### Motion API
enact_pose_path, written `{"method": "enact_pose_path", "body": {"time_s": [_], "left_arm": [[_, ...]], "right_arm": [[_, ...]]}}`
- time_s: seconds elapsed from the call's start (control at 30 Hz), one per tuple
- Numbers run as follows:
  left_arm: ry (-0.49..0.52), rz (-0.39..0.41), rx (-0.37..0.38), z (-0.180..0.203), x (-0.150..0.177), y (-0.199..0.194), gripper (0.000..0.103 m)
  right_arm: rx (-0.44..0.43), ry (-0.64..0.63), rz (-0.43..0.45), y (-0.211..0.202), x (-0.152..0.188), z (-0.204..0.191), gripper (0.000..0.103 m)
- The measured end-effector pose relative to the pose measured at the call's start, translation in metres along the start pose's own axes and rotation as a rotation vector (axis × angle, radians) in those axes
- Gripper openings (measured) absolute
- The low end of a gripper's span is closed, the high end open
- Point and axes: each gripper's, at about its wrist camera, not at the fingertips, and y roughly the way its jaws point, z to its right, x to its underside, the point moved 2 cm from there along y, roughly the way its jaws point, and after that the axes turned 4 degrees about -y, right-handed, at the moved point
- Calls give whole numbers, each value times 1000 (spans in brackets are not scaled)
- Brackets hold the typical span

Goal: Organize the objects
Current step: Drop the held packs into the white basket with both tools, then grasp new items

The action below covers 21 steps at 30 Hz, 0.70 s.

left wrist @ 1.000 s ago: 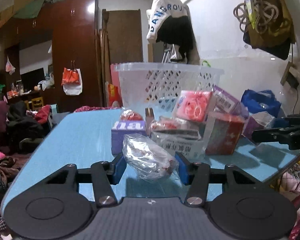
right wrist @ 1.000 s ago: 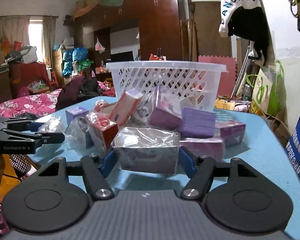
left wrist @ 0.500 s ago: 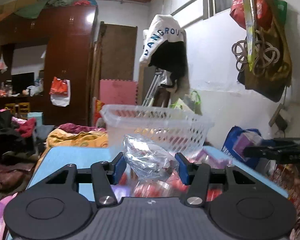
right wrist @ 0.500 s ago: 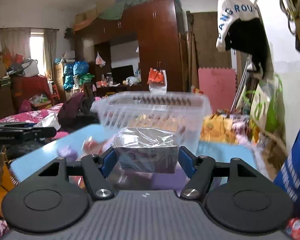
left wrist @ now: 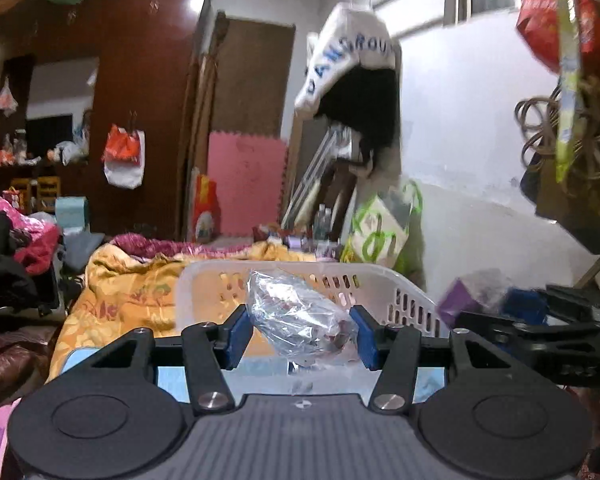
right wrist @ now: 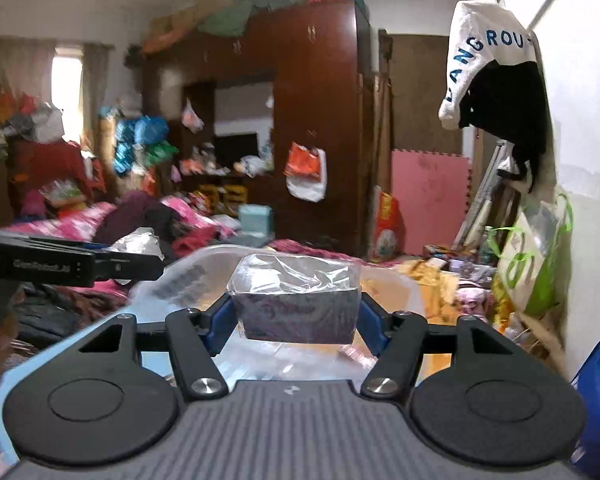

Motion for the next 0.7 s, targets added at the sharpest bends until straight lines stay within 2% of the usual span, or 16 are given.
{"method": "enact_pose_path", "body": {"time_s": [0.1, 0.13, 0.17, 0.2, 0.27, 0.3, 0.33, 0.43, 0.5, 0.6, 0.7], "left_arm": [[5, -82, -37, -1, -5, 34, 60], [1, -100, -37, -4, -3, 43, 62], [-15, -104, -41, -8, -2, 49, 70], [-31, -111, -44, -11, -1, 52, 74], [-54, -112, -30, -17, 3, 49, 74], [-51, -98, -12, -18, 6, 42, 74], [-47, -90, -5, -18, 6, 36, 74], [-1, -60, -12, -12, 22, 0, 76], [60, -19, -20, -12, 49, -38, 85], [73, 12, -18, -18, 97, -84, 87], [73, -10, 20, -21, 143, -109, 87]], "right_arm": [[-29, -15, -34, 28, -2, 3, 69], [-19, -14, -38, 33, 0, 3, 80], [-1, -23, -55, 38, 3, 1, 92], [20, -36, -54, 37, 4, -1, 95], [39, -52, -37, 27, 11, -5, 96], [32, -49, -27, 18, 14, -6, 97], [23, -42, -18, 10, 15, -6, 103], [8, 1, -2, -23, 22, -5, 103], [-7, -20, 8, -49, 38, -8, 103], [19, -33, 19, -86, 84, -12, 103], [3, 40, -23, -102, 130, -8, 103]]}}
